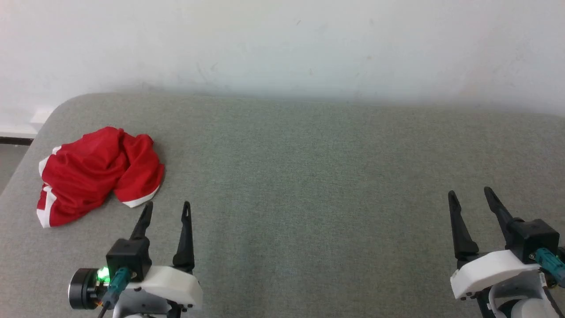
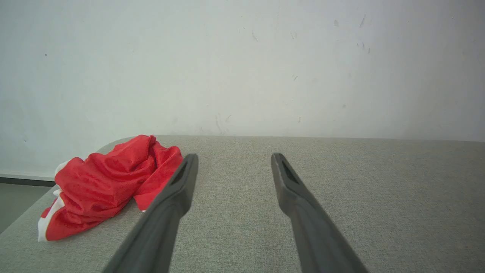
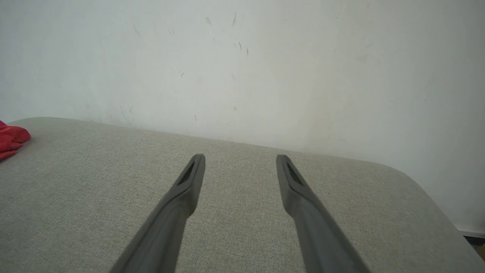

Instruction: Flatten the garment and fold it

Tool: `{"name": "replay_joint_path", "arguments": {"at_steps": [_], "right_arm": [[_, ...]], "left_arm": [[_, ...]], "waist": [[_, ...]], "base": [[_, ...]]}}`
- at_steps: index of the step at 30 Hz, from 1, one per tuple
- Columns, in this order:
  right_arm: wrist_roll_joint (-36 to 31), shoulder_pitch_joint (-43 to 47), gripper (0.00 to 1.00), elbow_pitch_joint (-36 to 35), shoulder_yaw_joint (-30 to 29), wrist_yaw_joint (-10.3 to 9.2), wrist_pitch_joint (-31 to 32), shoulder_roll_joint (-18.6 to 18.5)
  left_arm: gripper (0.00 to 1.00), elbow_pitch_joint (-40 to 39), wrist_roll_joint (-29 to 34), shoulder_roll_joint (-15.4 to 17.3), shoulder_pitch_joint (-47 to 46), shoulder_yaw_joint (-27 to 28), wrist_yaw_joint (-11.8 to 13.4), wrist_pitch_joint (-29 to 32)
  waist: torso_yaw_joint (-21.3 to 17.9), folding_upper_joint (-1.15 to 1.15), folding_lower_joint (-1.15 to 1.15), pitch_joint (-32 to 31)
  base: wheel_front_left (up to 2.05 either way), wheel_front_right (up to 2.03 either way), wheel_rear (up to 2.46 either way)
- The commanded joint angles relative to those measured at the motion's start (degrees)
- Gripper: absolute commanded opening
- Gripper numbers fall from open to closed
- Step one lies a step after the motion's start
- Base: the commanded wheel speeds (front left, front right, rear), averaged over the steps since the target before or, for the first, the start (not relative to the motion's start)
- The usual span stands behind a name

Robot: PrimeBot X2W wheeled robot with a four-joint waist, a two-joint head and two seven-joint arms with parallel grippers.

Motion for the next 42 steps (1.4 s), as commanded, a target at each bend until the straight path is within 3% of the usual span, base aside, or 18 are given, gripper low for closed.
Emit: {"name": "replay_joint_path", "arguments": {"at_steps": [1, 42], "right_arm": [[0.5, 0.2, 1.0, 0.1, -0.1, -0.04, -0.6, 0.1], [0.7, -0.2, 1.0, 3.7, 3.0, -0.08, -5.3, 0.2]], "left_arm": [[1.0, -0.3, -0.2, -0.1, 1.1, 0.0, 0.2, -0.7], [1.0, -0.2, -1.6, -0.2, 4.0, 0.0, 0.5, -5.6]], "waist": [[0.4, 0.0, 0.0, 0.0], [16.2, 0.0, 0.0, -0.8]], "base": [[0.0, 0.0, 0.0], [0.0, 0.0, 0.0]]}}
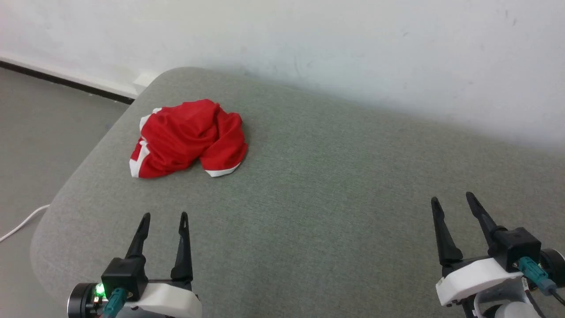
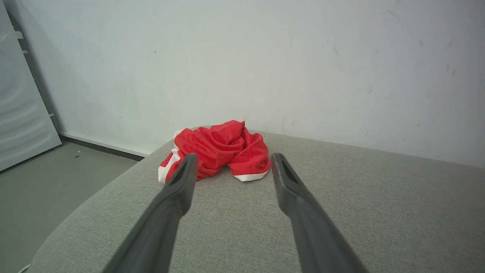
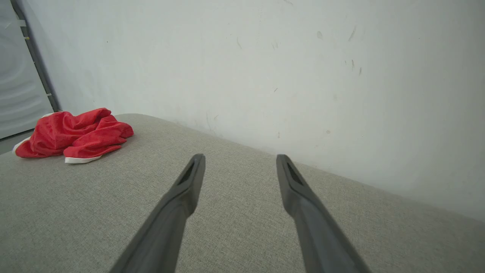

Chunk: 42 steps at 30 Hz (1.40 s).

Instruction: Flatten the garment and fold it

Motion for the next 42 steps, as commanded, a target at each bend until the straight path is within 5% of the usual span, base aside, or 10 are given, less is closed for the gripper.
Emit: {"name": "replay_joint_path", "arguments": {"at_steps": [1, 42], "right_arm": [[0.2, -0.2, 1.0, 0.3, -0.1, -0.08, -0.5, 0.2], [0.5, -0.3, 1.0, 2.8, 3.3, -0.12, -3.5, 0.2]], "left_arm": [[1.0, -0.1, -0.4, -0.2, 0.9, 0.0, 0.5, -0.7], [1.0, 0.7, -3.1, -0.3, 2.6, 1.8, -0.3, -5.3]], "waist": [[1.4, 0.0, 0.0, 0.2], [14.5, 0.0, 0.0, 0.2]], "base": [[0.0, 0.0, 0.0], [0.0, 0.0, 0.0]]}}
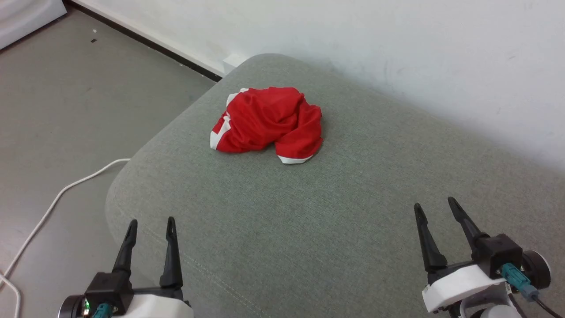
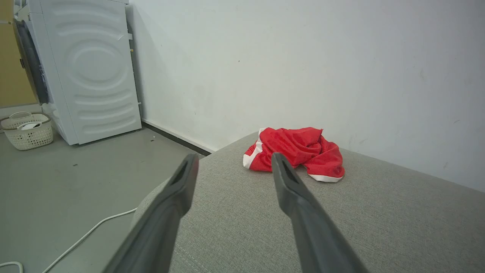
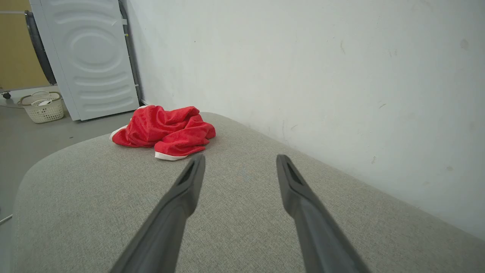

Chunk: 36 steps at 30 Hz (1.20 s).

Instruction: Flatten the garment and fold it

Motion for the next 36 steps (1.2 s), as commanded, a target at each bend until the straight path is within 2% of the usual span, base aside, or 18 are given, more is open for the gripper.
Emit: {"name": "replay_joint_path", "arguments": {"at_steps": [1, 14, 20, 28, 33, 36], "right_arm": [[0.4, -0.2, 1.0, 0.0, 0.0, -0.12, -0.3, 0.2], [0.4, -0.5, 1.0, 0.3, -0.1, -0.12, -0.5, 0.2], [0.0, -0.3, 1.0, -0.9, -1.0, -0.12, 0.0, 0.2], [-2.6, -1.3, 1.0, -6.4, -1.6, -0.12, 3.8, 0.2], [-5.4, -4.1, 1.0, -12.5, -0.1, -0.12, 8.0, 0.0], [-6.1, -5.9, 1.0, -16.4, 1.4, -0.12, 10.4, -1.2]], "left_arm": [[1.0, 0.2, -0.2, -0.3, 1.1, 0.2, -0.3, -0.3], [1.0, 0.5, -0.4, -0.3, 0.7, 0.8, -0.8, -0.3], [1.0, -0.3, -5.4, -0.3, -2.7, -0.6, -1.2, -0.1], [1.0, -5.3, -4.2, 4.9, -19.0, -1.6, -2.8, 12.5], [1.0, -3.3, -5.7, 7.8, -30.8, -1.0, -4.0, 19.3], [1.0, -0.8, -5.9, 9.8, -37.5, -1.2, -4.8, 22.4]], "waist": [[0.1, 0.0, 0.0, 0.0], [-0.3, 0.0, 0.0, 0.3], [-0.2, 0.0, 0.0, 1.2], [-0.7, 0.0, 0.0, 5.5], [-2.4, 0.0, 0.0, 10.9], [-3.5, 0.0, 0.0, 14.7]], "base": [[0.0, 0.0, 0.0], [0.0, 0.0, 0.0], [0.0, 0.0, 0.0], [0.0, 0.0, 0.0], [0.0, 0.0, 0.0], [0.0, 0.0, 0.0]]}}
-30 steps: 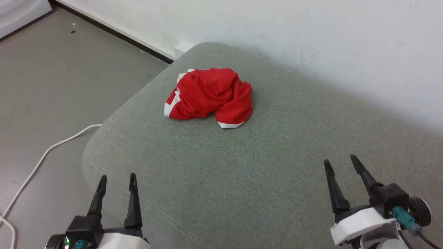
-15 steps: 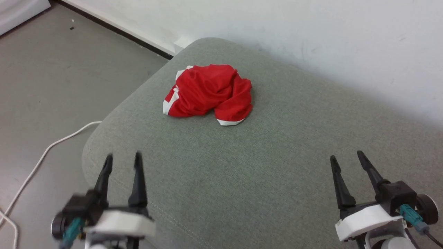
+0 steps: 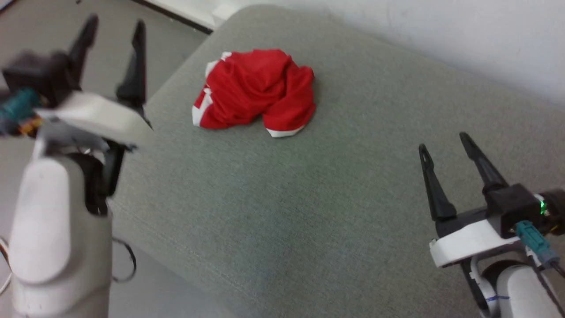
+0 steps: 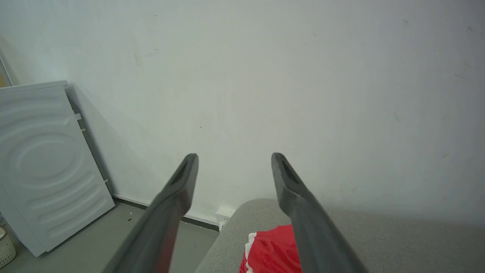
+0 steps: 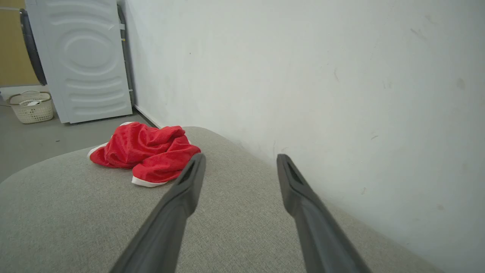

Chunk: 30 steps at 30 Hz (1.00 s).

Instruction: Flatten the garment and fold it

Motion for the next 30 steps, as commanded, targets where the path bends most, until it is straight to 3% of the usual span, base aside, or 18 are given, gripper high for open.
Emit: {"name": "replay_joint_path", "arguments": {"at_steps": [1, 5, 10, 18, 30], "right_arm": [[-0.2, -1.0, 1.0, -1.1, 0.5, -0.12, 0.8, -0.9], [0.0, -2.5, 1.0, -6.1, 2.5, -0.12, 4.1, -2.9], [0.7, -3.7, 1.0, -11.3, 3.6, -0.12, 7.2, -5.1], [1.1, -6.8, 1.0, -17.0, 4.5, -0.12, 10.3, -7.5], [2.1, -8.1, 1.0, -18.2, 3.2, -0.12, 10.4, -7.8]], "left_arm": [[1.0, 1.0, -0.6, 0.5, -2.3, 0.1, -0.6, 0.7], [1.0, 5.4, -2.4, 2.4, -9.5, 0.1, -1.5, 3.8], [1.0, 12.6, -2.7, 7.0, -16.4, -1.7, -2.7, 7.9], [1.0, 20.7, -9.0, 9.1, -21.9, -4.8, -3.4, 12.4], [1.0, 30.5, -13.5, 11.2, -22.7, -9.7, -3.4, 20.8]], "waist": [[-2.3, 0.0, -0.01, 5.9], [-3.8, 0.0, -0.01, 10.6], [-6.0, 0.0, -0.01, 15.5], [-10.5, 0.0, -0.01, 22.5], [-14.1, 0.0, -0.01, 28.2]], "base": [[0.0, 0.0, 0.0], [0.0, 0.0, 0.0], [0.0, 0.0, 0.0], [0.0, 0.0, 0.0], [0.0, 0.0, 0.0]]}}
